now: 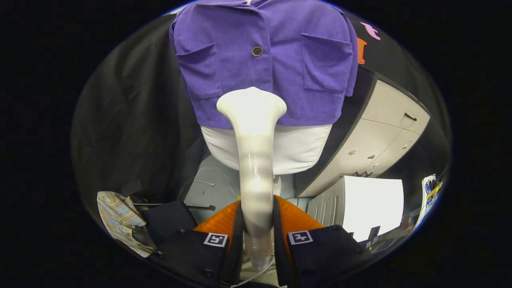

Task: Iron the clothes twice with a garment steamer, once on the left side and once on the right side.

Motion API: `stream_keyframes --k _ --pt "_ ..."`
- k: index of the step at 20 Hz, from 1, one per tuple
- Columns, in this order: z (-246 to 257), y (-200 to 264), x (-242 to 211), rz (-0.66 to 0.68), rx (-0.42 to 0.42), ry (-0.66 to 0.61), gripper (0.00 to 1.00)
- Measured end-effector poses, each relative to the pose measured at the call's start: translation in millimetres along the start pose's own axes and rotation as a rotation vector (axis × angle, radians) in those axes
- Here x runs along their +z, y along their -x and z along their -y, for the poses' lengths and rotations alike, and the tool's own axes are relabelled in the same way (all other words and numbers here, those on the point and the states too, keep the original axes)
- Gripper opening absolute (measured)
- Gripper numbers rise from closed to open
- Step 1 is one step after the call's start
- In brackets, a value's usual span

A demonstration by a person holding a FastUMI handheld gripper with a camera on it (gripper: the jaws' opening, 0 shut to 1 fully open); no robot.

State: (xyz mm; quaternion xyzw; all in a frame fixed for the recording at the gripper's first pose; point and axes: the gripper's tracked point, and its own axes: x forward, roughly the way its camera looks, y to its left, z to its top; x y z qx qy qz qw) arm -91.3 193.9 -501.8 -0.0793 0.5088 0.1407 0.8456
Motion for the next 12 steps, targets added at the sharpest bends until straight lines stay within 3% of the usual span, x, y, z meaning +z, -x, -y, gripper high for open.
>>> stream_keyframes --k 12 --pt "86.4 77.0 62.6 0.166 -0.099 -0.185 0.41"
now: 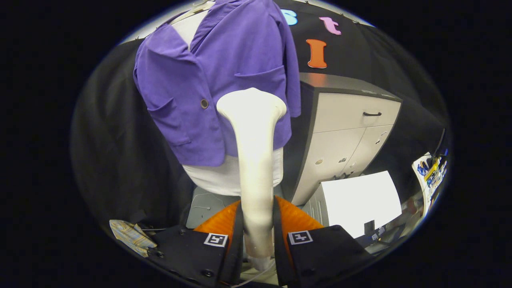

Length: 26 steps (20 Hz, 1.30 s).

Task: Iron the clothes twice with a garment steamer, once on the left side and once on the right side.

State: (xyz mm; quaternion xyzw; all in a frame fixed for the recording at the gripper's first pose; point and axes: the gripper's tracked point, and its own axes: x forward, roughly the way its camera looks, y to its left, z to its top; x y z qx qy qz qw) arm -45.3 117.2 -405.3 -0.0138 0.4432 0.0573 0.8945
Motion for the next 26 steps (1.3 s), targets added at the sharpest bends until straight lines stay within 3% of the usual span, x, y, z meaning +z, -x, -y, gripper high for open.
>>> stream_keyframes --k 9,17,26 --pt "78.9 90.6 115.8 0.280 -0.136 -0.092 0.41" --pt "117.0 178.4 221.6 0.559 -0.233 -0.082 0.41" --pt "130.6 263.1 254.1 0.770 -0.219 -0.128 0.41"
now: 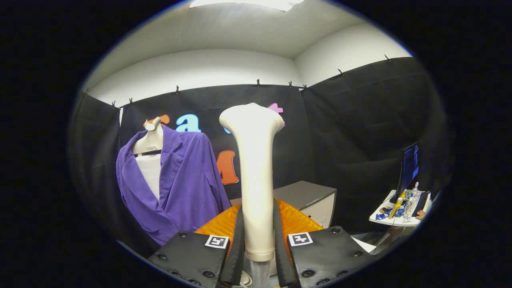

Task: Iron the clothes twice with a garment steamer, once on the left side and once on the right side.

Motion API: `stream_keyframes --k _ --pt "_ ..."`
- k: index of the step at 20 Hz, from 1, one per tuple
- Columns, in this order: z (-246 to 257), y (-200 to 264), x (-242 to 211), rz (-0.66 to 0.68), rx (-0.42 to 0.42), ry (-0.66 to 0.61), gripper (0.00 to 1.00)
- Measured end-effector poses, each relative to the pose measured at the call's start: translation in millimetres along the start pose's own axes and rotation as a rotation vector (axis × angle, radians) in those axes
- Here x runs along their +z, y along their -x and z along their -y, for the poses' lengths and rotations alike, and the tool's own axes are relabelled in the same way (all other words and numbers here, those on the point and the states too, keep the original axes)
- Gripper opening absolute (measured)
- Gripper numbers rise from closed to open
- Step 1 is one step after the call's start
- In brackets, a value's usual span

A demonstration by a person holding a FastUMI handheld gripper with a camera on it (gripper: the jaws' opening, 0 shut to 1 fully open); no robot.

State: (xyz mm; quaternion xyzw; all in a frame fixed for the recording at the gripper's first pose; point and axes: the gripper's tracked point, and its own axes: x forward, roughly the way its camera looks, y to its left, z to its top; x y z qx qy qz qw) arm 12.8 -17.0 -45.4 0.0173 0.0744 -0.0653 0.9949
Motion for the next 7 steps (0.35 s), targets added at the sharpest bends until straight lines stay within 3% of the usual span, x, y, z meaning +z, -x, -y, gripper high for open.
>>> stream_keyframes --k 7 --pt "-4.1 -0.1 -20.7 -0.043 0.019 -0.005 0.41"
